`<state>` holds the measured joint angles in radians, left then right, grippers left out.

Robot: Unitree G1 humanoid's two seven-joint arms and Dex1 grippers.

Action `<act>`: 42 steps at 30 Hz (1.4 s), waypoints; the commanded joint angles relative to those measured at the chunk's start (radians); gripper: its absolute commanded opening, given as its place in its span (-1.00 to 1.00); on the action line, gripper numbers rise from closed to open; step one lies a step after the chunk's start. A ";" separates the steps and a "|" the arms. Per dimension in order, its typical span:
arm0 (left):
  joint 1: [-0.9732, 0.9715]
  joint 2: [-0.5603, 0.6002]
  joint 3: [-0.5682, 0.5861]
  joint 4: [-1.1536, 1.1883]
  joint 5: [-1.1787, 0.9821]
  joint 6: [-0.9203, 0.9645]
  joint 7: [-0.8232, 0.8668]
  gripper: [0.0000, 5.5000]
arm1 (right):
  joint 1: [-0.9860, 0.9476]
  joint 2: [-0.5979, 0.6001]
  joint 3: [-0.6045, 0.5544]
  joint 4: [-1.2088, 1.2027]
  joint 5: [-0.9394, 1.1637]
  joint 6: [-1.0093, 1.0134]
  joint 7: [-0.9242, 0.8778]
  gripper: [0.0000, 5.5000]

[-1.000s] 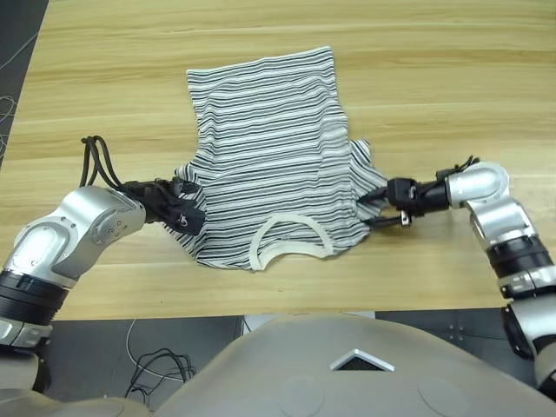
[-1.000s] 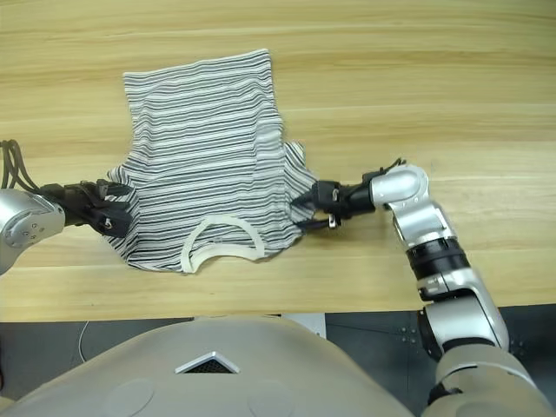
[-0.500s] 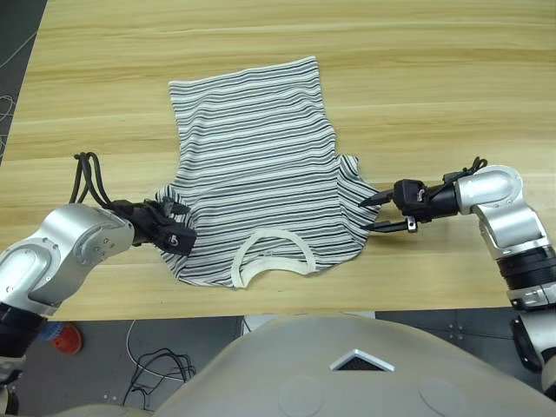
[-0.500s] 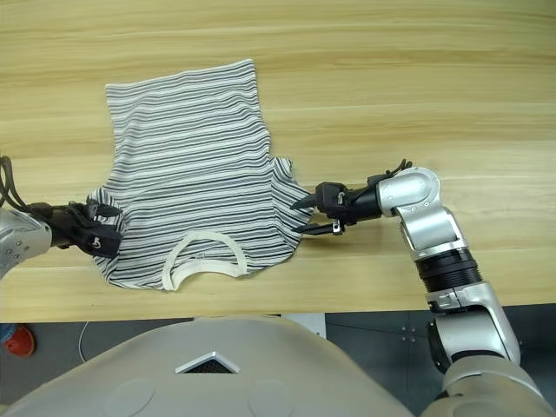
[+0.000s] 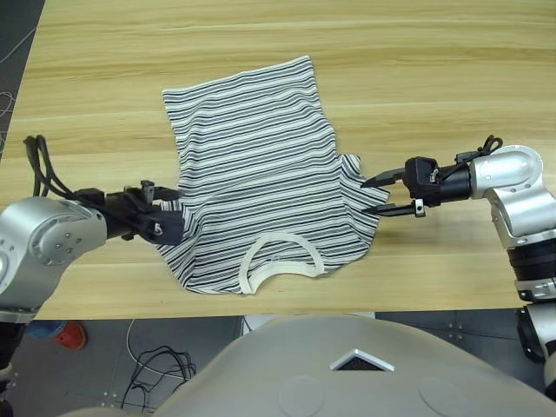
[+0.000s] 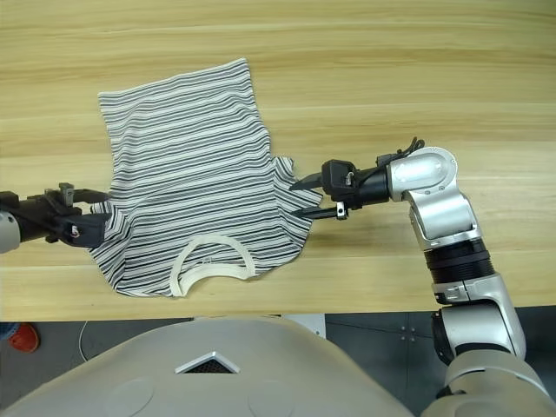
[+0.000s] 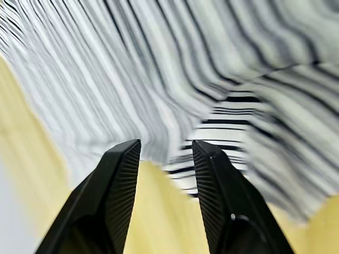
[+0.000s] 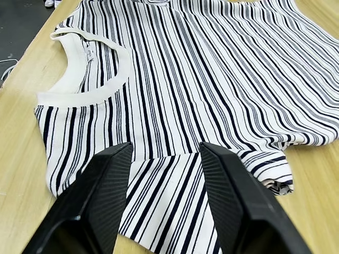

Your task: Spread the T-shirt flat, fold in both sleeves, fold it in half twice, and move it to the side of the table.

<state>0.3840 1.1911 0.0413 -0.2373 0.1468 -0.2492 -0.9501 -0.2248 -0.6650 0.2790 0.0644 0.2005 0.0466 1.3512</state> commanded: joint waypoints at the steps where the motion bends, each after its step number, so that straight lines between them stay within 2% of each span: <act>1: 0.013 -0.064 0.123 0.132 -0.489 0.106 -0.280 -0.35 | 0.006 0.009 -0.007 -0.016 0.001 -0.001 -0.027 -0.16; 3: -0.043 -0.086 0.166 0.282 -0.608 0.163 -0.378 -0.23 | 0.008 0.014 -0.003 -0.008 -0.004 -0.006 -0.036 -0.14; 6: -0.097 -0.098 0.177 0.454 -0.642 0.191 -0.460 -0.03 | 0.008 0.013 -0.001 0.005 -0.008 -0.013 -0.040 -0.14; 13: -0.210 -0.151 0.135 0.746 -0.572 0.149 -0.548 -0.03 | 0.000 0.009 -0.004 0.041 -0.020 -0.031 -0.046 -0.14; 20: -0.253 -0.202 0.105 0.818 -0.527 0.129 -0.575 -0.03 | 0.010 0.006 -0.002 0.046 -0.025 -0.040 -0.053 -0.14; 38: -0.275 -0.239 0.064 0.911 -0.447 0.069 -0.608 -0.03 | 0.013 0.015 0.012 0.061 -0.039 -0.056 -0.065 -0.14; 42: -0.290 -0.246 0.052 0.938 -0.427 0.063 -0.610 -0.27 | 0.016 0.019 0.013 0.063 -0.045 -0.058 -0.065 -0.14</act>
<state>0.1082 0.9511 0.1024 0.6895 -0.3006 -0.1768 -1.5465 -0.2115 -0.6468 0.2905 0.1239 0.1604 0.0013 1.2886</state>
